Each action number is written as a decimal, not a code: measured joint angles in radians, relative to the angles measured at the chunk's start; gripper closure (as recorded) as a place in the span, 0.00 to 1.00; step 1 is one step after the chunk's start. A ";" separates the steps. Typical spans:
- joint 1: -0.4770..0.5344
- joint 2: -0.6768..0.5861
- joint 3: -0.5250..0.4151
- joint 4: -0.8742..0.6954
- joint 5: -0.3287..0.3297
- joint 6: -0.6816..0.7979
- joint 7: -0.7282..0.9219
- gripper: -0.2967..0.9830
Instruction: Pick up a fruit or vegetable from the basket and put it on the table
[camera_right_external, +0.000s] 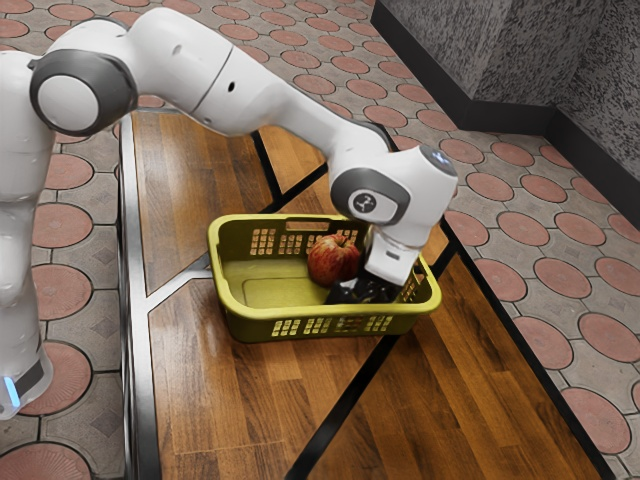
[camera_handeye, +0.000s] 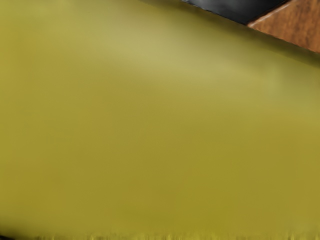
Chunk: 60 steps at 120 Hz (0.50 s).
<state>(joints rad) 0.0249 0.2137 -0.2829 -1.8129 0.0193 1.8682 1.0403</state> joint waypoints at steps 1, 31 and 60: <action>0.000 0.000 0.000 0.000 0.000 0.000 -0.001 0.53; -0.002 -0.018 -0.004 0.009 0.002 -0.031 -0.023 0.53; -0.002 -0.037 -0.004 0.015 0.005 -0.093 -0.049 0.53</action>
<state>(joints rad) 0.0232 0.1763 -0.2868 -1.7981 0.0242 1.7751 0.9910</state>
